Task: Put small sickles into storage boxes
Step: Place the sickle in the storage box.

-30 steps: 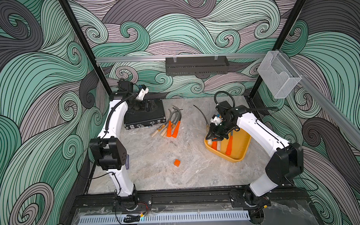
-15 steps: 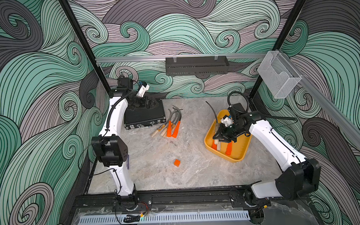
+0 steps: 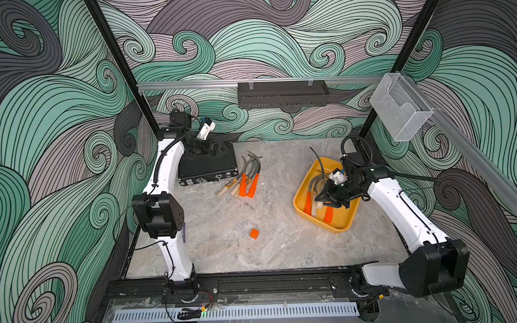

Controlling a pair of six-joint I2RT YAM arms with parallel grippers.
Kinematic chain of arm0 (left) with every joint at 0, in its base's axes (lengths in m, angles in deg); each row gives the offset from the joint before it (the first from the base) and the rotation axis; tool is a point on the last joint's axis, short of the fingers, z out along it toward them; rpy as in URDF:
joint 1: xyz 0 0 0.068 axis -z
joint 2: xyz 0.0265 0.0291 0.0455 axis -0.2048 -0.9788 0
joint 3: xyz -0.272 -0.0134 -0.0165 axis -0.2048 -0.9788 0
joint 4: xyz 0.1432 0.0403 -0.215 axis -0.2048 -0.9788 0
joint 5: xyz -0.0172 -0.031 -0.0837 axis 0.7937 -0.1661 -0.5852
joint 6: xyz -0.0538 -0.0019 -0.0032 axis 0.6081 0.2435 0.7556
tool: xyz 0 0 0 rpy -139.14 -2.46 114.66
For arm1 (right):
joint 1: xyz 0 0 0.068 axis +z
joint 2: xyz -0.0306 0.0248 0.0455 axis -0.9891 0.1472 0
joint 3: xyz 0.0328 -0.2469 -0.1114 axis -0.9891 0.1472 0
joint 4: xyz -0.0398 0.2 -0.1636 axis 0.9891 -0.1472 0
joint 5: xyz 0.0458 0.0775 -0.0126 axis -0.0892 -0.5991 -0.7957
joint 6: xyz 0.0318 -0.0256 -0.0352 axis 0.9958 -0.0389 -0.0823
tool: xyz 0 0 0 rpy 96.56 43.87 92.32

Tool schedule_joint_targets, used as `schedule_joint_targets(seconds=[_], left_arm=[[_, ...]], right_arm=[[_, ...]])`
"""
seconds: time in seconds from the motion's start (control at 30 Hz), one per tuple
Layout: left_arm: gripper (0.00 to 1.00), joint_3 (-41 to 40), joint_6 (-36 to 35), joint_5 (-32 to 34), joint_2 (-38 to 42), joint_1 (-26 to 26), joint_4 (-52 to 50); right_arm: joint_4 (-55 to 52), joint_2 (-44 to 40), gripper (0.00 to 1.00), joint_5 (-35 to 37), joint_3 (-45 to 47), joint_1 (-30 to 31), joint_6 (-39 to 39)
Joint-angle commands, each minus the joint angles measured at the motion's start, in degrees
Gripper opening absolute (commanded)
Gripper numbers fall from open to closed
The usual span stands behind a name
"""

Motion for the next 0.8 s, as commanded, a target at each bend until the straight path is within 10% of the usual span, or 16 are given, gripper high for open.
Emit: schedule_joint_targets(seconds=[0.0,0.77], left_arm=[[0.97,1.5,-0.9,-1.1,-0.7,-0.1,-1.0],[0.96,1.0,-5.4,-2.1,-1.6,0.4,-0.2]], right_arm=[[-1.1,-2.1,0.0,-0.4,1.1,-1.1,-1.7],[-2.4,-4.2,0.0,2.9,5.1,-4.7,-3.0]])
